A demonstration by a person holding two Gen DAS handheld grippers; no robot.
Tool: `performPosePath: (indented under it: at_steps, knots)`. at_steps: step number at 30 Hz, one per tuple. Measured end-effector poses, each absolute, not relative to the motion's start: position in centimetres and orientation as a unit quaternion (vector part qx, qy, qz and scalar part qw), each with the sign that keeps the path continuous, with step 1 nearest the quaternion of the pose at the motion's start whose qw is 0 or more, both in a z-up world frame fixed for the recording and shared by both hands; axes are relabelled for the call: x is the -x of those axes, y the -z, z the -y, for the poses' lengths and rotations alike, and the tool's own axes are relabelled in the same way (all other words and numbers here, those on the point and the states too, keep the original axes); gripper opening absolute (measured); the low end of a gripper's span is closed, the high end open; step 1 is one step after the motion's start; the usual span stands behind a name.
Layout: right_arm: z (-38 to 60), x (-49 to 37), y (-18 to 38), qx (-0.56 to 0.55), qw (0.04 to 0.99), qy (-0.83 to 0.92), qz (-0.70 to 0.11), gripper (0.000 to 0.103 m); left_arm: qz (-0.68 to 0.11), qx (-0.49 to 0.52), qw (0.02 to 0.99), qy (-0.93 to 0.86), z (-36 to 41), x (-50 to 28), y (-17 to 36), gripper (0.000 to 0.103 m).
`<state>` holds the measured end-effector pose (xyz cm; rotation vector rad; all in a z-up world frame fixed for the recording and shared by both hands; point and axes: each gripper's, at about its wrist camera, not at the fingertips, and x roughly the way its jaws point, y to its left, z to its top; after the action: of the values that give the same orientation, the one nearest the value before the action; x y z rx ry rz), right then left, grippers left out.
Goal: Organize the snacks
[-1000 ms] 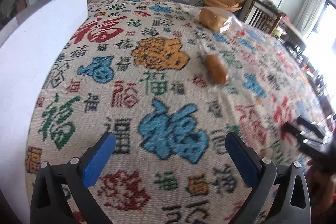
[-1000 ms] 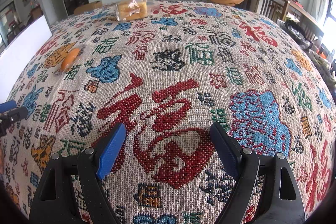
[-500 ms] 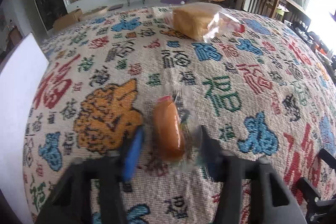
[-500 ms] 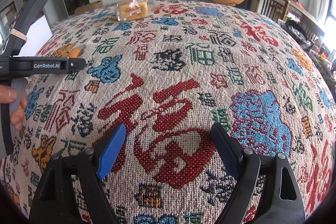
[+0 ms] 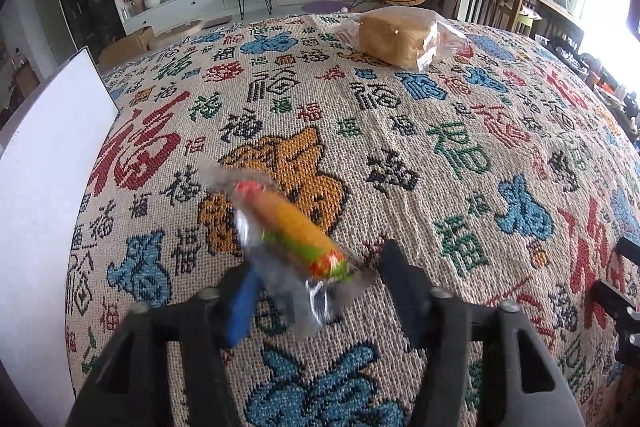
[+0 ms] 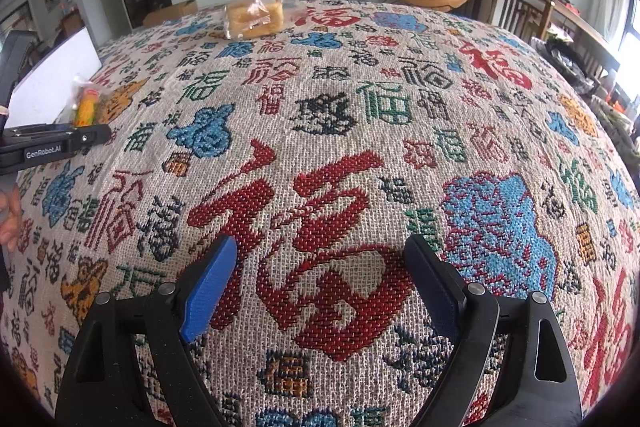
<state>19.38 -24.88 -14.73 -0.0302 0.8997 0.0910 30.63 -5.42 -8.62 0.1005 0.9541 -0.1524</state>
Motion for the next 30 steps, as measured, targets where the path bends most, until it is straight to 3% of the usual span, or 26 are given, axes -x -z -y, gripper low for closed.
performPosePath:
  at_steps: [1,4,10,30]
  knots:
    - [24.9,-19.4,14.7,0.015,0.899,-0.044,-0.435,0.088,-0.457,-0.047,0.886,0.066,5.5,-31.0,8.8,0.084]
    - [24.9,-19.4,14.7,0.015,0.899,-0.044,-0.435,0.088,-0.45,-0.023,0.891,0.053,4.8,-32.2,9.2,0.095]
    - [24.9,-19.4,14.7,0.014,0.899,-0.044,-0.435,0.088,-0.458,-0.02,0.887,0.053,4.4,-32.8,9.5,0.103]
    - [24.4,-20.5,14.7,0.031,0.887,-0.065,-0.456,0.092,-0.457,-0.019,0.888,0.053,4.4,-32.8,9.5,0.103]
